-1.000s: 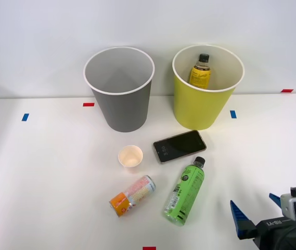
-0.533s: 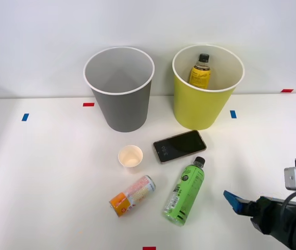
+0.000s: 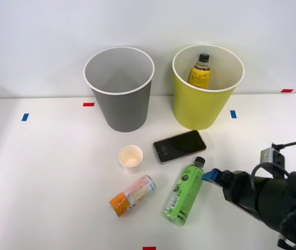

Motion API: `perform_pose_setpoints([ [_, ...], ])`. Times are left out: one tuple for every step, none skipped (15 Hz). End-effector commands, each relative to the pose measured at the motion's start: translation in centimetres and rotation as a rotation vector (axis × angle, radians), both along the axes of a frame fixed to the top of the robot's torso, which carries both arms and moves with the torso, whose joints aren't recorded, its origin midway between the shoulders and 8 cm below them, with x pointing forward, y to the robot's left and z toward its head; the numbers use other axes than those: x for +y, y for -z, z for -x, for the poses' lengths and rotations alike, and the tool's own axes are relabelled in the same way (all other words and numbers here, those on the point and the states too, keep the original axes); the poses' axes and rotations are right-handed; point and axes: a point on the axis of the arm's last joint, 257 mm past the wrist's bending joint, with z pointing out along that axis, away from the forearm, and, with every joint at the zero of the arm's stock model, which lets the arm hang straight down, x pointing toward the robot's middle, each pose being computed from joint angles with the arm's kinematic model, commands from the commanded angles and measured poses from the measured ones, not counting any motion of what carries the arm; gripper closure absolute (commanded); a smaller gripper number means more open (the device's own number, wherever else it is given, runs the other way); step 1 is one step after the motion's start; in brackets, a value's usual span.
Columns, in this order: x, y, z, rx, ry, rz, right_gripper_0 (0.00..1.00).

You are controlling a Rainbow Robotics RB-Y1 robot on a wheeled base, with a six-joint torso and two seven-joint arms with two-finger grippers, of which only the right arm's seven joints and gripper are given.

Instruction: Put cans in the gray bin, plastic bottles in the light green bin

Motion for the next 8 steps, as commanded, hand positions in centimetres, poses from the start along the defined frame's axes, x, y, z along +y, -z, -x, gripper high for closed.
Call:
perform_pose_setpoints([
  [1.3, 1.9, -1.9, 0.05, 0.045, 0.02, 0.0],
  [1.7, 2.5, -2.7, 0.057, 0.062, 0.027, 0.0],
  [2.0, 3.0, -3.3, 0.062, 0.079, 0.043, 0.0],
  [2.1, 3.1, -3.4, 0.069, 0.089, 0.064, 0.0],
  [2.3, 3.2, -3.3, 0.09, 0.106, 0.086, 0.0],
  [2.9, 2.9, -3.2, 0.105, 0.119, 0.085, 0.0],
  [3.6, 2.6, -3.4, 0.12, 0.129, 0.067, 0.0],
  [4.0, 2.5, -3.7, 0.127, 0.134, 0.056, 0.0],
])
